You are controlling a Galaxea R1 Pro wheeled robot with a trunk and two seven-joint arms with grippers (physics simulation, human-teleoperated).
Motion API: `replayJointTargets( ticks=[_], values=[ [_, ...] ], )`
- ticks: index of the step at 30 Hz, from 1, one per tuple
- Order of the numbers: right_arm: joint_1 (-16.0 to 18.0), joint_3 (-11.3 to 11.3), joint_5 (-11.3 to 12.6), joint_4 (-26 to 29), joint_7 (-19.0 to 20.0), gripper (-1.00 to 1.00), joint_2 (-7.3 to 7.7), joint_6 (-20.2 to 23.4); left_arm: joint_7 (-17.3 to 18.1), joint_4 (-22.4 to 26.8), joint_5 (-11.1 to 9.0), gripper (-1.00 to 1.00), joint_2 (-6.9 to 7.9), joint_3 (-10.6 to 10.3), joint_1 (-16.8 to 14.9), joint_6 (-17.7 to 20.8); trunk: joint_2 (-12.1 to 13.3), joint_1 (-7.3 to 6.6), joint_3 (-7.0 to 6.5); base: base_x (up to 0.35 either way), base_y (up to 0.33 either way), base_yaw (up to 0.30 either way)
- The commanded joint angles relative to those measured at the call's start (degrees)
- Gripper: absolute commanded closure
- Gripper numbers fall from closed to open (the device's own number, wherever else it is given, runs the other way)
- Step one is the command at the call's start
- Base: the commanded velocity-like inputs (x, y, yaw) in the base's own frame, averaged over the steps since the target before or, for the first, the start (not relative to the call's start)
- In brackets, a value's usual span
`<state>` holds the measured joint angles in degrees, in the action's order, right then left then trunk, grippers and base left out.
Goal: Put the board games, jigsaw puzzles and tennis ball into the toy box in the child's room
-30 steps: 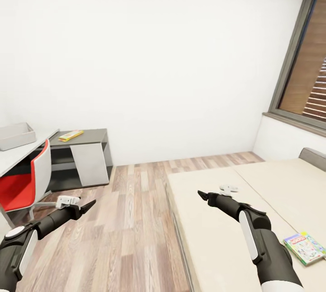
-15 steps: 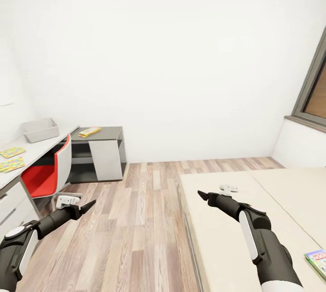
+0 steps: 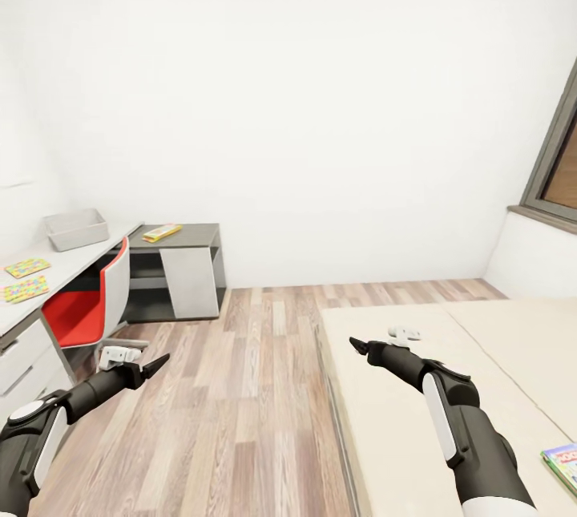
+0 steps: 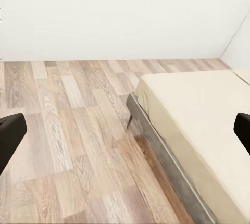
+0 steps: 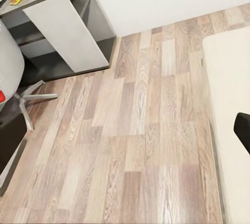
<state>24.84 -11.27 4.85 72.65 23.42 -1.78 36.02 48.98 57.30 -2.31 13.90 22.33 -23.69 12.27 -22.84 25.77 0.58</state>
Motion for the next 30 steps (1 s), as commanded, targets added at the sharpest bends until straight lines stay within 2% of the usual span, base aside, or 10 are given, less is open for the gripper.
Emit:
replayJointTargets(
  ticks=[1, 19, 30],
  values=[
    [0.03, -0.18, 0.5, 0.04, 0.05, -1.0, -0.05, 0.45, 0.26, 0.0, -0.24, -1.0, -0.02, 0.09, -0.04, 0.56, -0.08, 0.02, 0.06, -0.089, -0.128, 0.174],
    [0.03, -0.17, 0.51, 0.04, 0.05, -1.0, -0.06, 0.45, 0.42, 0.0, -0.27, -1.0, -0.02, 0.09, -0.04, 0.56, -0.08, 0.02, 0.06, -0.012, -0.021, 0.041],
    [0.03, -0.18, 0.51, 0.04, 0.05, -1.0, -0.05, 0.45, 0.39, 0.0, -0.3, -1.0, -0.02, 0.09, -0.04, 0.56, -0.08, 0.02, 0.06, 0.0, 0.0, 0.122]
  ],
)
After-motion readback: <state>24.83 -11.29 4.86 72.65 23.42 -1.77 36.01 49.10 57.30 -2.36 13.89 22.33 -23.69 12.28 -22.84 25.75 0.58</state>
